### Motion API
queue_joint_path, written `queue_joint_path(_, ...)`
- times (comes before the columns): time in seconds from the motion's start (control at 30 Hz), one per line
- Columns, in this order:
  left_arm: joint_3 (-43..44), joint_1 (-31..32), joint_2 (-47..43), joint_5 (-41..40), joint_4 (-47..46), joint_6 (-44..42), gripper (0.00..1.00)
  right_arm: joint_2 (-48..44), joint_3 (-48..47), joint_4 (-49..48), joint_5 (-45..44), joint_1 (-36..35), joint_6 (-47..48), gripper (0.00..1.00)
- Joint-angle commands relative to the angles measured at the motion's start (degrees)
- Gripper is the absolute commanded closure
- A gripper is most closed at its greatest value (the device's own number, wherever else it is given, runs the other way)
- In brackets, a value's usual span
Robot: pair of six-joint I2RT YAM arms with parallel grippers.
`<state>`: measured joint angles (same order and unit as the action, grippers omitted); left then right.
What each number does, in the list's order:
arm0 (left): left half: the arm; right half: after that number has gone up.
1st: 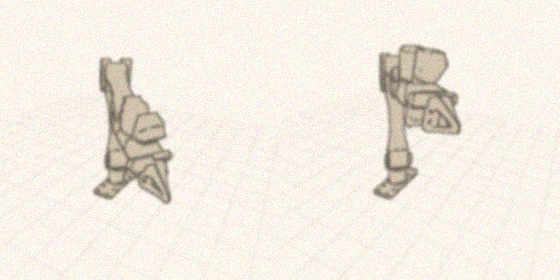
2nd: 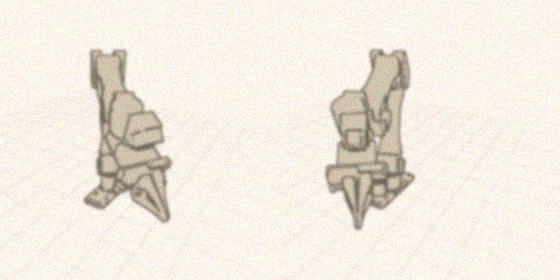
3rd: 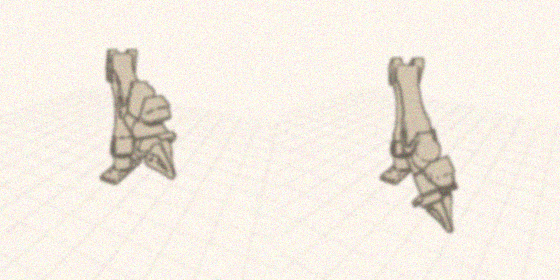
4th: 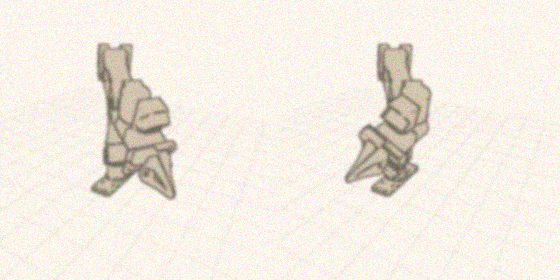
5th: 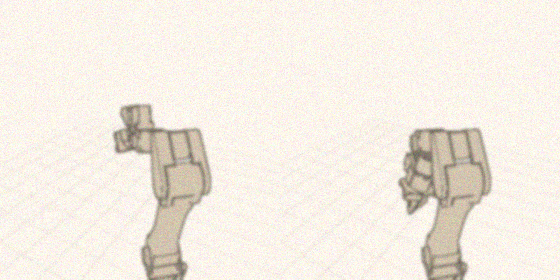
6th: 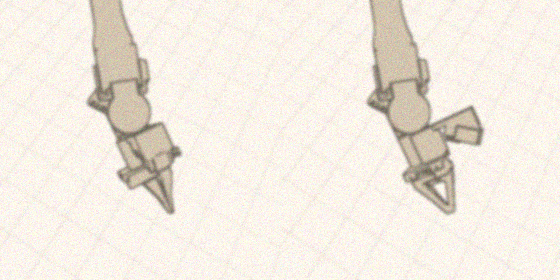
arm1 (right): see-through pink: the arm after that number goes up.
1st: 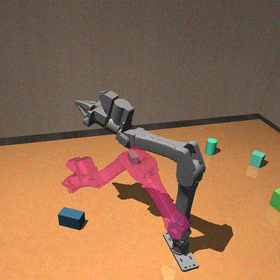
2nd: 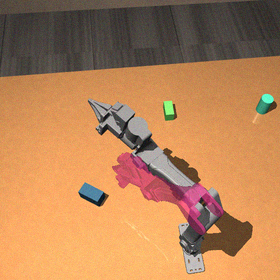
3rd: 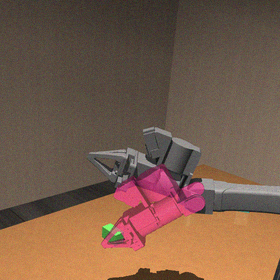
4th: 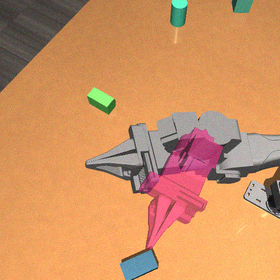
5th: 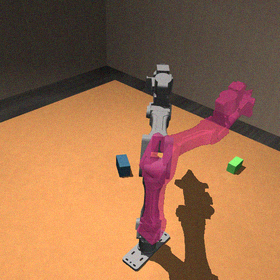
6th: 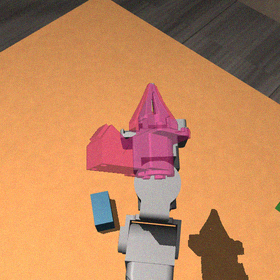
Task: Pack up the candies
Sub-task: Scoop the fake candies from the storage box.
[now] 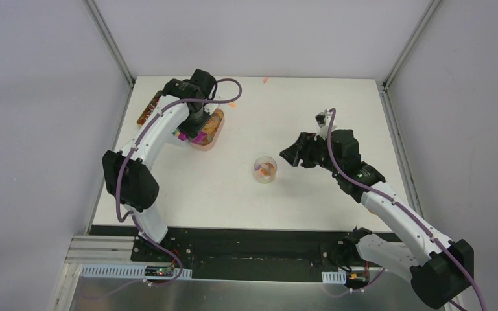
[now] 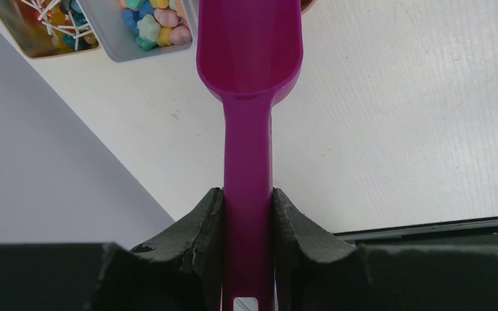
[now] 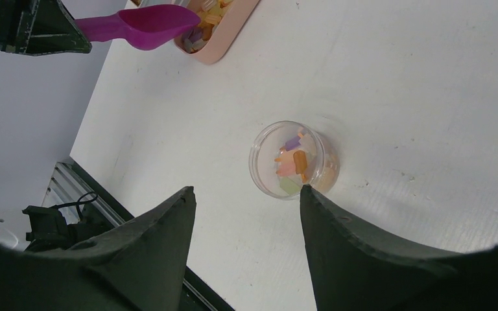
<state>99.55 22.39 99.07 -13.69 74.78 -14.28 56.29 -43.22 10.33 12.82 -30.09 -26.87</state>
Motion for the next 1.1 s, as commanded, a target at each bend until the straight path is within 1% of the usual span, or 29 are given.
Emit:
queue_joint_path(0.0, 3.36, -0.59, 1.25, -2.13, 1.77, 0.19, 1.0, -1.71, -0.76, -0.68, -0.57, 0.29, 0.25, 0.37)
queue_joint_path(0.17, 3.2, -0.67, 2.77, -1.09, 1.94, -0.51, 1.0, -1.62, -1.59, -0.42, -0.69, 0.29, 0.44, 0.37)
queue_joint_path(0.33, 3.46, -0.87, 4.5, -2.5, 2.46, -0.44, 1.0, -1.51, -1.07, -1.06, 0.01, 0.19, -0.42, 0.37)
queue_joint_path(0.6, 4.68, -1.01, 8.01, -0.99, 1.76, -1.38, 1.0, -1.69, -0.88, -1.01, -0.36, 0.2, -0.47, 0.37)
queue_joint_path(0.77, 4.41, -1.3, 10.13, -0.91, 0.08, -1.87, 1.0, -1.62, -1.41, -0.67, -0.47, 0.2, -0.35, 0.37)
queue_joint_path(1.07, 1.83, -2.31, 9.9, -0.32, -5.8, -3.2, 1.0, -1.71, -1.43, -0.65, -0.59, 0.16, -0.72, 0.37)
